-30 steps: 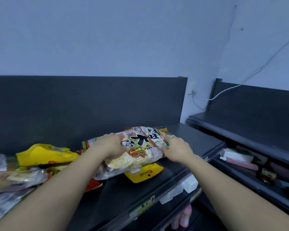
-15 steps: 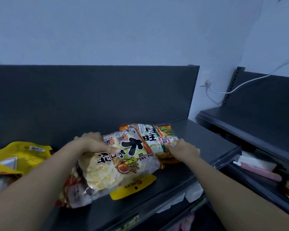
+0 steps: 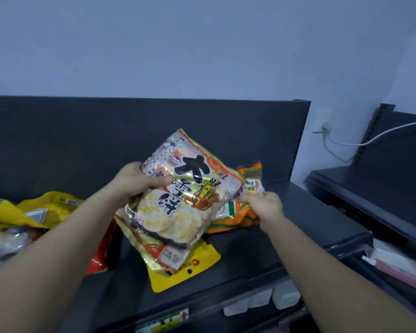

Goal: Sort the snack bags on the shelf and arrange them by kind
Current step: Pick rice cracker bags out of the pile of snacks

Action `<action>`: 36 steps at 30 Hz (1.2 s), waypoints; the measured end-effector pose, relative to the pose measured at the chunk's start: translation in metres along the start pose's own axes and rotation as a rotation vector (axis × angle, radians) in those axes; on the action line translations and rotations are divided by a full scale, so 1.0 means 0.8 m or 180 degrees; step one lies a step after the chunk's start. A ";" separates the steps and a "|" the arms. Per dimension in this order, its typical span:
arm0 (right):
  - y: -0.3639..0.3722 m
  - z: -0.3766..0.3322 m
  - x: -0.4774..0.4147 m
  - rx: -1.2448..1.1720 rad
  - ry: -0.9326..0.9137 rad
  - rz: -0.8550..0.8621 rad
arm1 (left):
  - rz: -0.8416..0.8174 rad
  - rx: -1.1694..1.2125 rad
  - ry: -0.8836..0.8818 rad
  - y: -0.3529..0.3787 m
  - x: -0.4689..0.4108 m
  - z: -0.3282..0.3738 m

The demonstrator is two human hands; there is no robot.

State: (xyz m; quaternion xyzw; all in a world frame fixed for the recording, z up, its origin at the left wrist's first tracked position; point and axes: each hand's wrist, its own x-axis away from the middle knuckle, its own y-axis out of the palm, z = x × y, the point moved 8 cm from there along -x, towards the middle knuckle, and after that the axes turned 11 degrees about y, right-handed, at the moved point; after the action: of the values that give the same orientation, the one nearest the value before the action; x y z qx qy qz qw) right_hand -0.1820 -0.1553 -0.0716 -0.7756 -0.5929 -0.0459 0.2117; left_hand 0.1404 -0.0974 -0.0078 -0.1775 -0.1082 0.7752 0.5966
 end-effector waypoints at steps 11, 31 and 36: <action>0.032 -0.123 0.161 -0.0460 -0.2256 0.0497 | 0.1943 0.1369 0.0434 -0.138 0.085 0.051; 0.283 -0.151 0.405 -0.0983 -0.2778 -0.0102 | 0.3558 0.1727 0.0053 -0.492 0.262 -0.087; 0.346 -0.150 0.463 -0.1107 -0.2785 -0.0130 | 0.3671 0.1976 -0.0172 -0.575 0.279 -0.137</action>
State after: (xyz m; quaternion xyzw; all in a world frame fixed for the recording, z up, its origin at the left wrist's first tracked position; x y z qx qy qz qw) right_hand 0.2079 0.0751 0.0807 -0.7342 -0.6251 0.1826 -0.1920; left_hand 0.5420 0.2348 0.0340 -0.0070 0.2182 0.9701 0.1058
